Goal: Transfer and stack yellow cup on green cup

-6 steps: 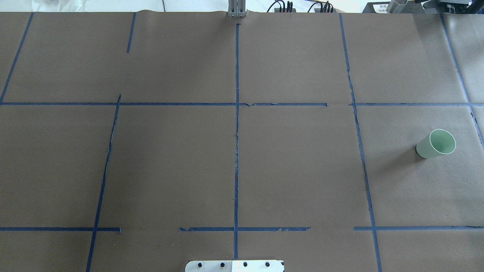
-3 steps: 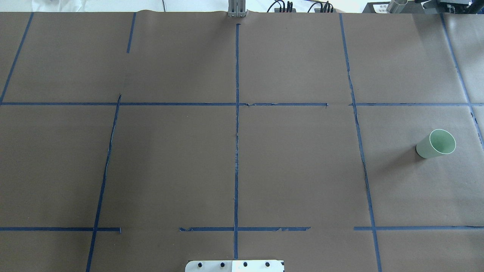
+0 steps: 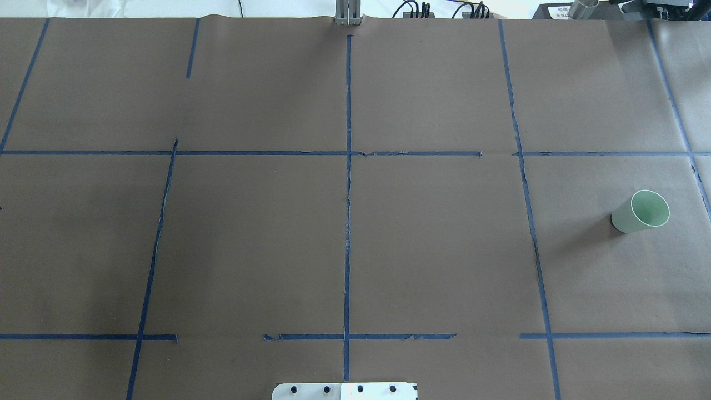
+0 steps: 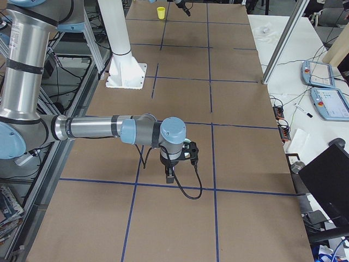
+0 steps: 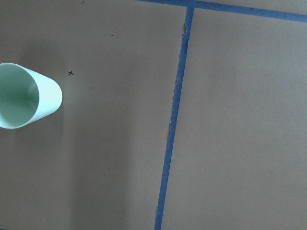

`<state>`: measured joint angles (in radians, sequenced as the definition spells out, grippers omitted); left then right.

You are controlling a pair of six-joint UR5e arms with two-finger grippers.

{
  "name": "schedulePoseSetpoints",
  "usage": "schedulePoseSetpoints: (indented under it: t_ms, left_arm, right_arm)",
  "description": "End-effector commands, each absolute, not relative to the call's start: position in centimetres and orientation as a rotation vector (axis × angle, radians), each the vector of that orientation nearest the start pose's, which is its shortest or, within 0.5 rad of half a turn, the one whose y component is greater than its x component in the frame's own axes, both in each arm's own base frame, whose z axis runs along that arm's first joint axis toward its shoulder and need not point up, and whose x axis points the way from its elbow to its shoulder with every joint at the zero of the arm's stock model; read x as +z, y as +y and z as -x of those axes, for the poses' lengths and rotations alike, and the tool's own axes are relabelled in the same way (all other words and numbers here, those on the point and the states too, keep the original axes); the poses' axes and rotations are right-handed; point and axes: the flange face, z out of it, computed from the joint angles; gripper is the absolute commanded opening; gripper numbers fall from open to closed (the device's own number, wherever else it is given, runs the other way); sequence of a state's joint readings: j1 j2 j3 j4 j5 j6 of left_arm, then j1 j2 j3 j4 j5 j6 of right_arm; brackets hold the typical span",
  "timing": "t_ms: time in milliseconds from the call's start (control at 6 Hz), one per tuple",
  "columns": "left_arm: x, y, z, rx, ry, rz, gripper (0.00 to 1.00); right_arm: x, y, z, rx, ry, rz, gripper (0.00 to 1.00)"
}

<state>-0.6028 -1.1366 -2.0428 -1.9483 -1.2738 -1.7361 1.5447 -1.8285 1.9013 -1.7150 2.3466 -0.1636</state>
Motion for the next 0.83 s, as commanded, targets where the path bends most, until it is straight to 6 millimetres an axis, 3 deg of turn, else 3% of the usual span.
schedulePoseSetpoints:
  t_ms: [0, 167, 667]
  left_arm:
    - [60.9, -29.5, -22.2, -1.043, 0.163, -0.467, 1.00]
    - [61.7, -28.8, -23.3, -1.161, 0.028, -0.489, 1.00]
    - [62.4, -23.1, -27.5, -1.434, -0.212, -0.482, 1.00]
  right_arm:
    - [62.3, -37.9, -5.4, -0.156, -0.778, 0.014, 1.00]
    - [62.2, -37.9, -5.4, -0.157, -0.778, 0.011, 1.00]
    - [62.2, -38.0, -5.4, -0.161, -0.776, 0.009, 1.00]
